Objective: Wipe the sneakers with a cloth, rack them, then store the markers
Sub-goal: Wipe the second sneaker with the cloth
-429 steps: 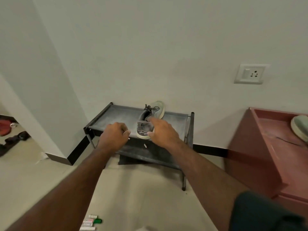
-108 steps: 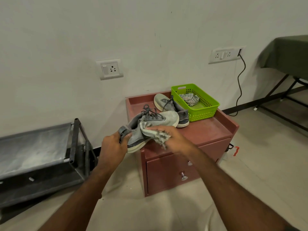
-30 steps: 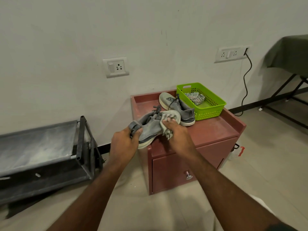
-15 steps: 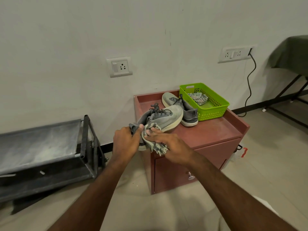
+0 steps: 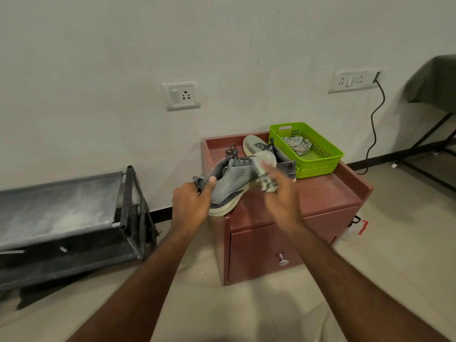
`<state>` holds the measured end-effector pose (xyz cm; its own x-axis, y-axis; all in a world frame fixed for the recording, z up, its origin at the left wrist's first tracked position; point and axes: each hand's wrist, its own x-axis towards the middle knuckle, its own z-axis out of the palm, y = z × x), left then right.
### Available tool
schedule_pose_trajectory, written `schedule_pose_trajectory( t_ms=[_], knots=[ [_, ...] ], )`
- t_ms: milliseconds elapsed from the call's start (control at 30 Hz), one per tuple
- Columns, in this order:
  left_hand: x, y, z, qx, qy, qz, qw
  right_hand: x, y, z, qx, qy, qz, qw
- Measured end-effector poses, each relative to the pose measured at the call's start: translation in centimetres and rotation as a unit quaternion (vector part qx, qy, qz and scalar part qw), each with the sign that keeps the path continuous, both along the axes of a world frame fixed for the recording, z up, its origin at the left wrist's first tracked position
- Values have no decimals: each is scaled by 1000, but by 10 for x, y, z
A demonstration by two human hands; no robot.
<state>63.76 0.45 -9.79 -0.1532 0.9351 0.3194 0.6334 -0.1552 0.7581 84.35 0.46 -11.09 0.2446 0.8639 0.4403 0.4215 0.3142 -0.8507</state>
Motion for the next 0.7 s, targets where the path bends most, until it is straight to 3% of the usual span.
schedule_pose_trajectory(
  t_ms=[167, 267, 333, 400, 500, 600, 700],
  knots=[
    [12, -1, 2, -6, -9, 26, 1000, -27, -15, 0, -34, -110, 205, 972],
    [8, 3, 4, -4, 21, 51, 998, -23, -25, 14, -73, -64, 316, 944],
    [8, 3, 2, -1, 50, 57, 997, -15, -25, 27, -110, 66, 301, 945],
    [12, 2, 0, 7, 70, 52, 996, -3, -19, 30, -106, 168, 217, 956],
    [16, -3, -5, -3, 45, -20, 999, 2, -13, 23, -103, 215, 137, 961],
    [6, -7, -5, -56, -27, -119, 991, -5, -15, 13, -139, 262, 138, 945],
    [-9, -9, -12, -95, -37, -164, 981, -5, -12, 15, -155, 312, 133, 928]
  ],
)
